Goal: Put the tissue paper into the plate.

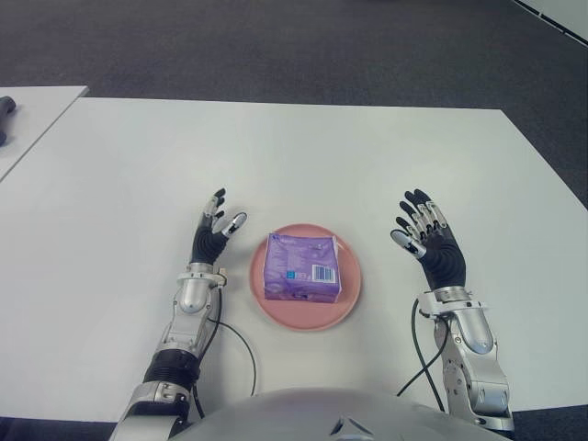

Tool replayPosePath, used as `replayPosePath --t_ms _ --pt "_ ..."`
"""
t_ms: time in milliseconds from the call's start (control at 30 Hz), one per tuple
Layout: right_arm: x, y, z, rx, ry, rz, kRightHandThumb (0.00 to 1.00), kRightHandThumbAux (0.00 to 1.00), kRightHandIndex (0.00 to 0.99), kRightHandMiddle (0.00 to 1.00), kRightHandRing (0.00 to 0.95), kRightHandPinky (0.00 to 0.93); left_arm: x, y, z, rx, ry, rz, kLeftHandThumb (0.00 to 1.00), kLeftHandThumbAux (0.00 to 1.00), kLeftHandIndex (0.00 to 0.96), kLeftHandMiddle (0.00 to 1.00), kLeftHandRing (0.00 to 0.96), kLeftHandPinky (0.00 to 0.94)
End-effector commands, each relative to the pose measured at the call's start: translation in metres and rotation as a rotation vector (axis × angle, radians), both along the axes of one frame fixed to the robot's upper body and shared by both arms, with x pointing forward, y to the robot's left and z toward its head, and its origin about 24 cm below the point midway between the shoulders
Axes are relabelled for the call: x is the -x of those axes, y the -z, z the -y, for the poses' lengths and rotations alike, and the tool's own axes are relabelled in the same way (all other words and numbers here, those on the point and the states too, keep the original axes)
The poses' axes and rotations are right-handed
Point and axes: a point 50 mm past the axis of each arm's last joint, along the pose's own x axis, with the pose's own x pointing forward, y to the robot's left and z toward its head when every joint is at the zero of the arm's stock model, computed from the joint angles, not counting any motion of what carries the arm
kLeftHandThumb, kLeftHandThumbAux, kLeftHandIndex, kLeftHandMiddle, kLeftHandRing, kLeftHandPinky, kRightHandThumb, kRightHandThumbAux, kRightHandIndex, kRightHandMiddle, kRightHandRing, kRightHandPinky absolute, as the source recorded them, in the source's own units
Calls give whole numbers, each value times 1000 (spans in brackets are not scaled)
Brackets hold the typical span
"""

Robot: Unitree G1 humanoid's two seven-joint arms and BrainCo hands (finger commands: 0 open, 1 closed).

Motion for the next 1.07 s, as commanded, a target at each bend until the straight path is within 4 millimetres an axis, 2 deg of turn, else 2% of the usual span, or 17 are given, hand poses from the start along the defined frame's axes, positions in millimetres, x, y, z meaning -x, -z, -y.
replayPosePath --t_ms 33,300,1067 --pt "0 1 0 2 -2 -19 0 762 3 0 0 0 9 33 -10 16 1 -149 0 383 0 0 0 0" --pt "-1 1 1 2 -1 -19 0 762 3 0 0 0 18 48 -14 11 0 -180 0 381 0 0 0 0" --pt "1 1 8 4 0 -20 0 762 3 0 0 0 13 43 -10 4 2 -129 0 404 0 0 0 0"
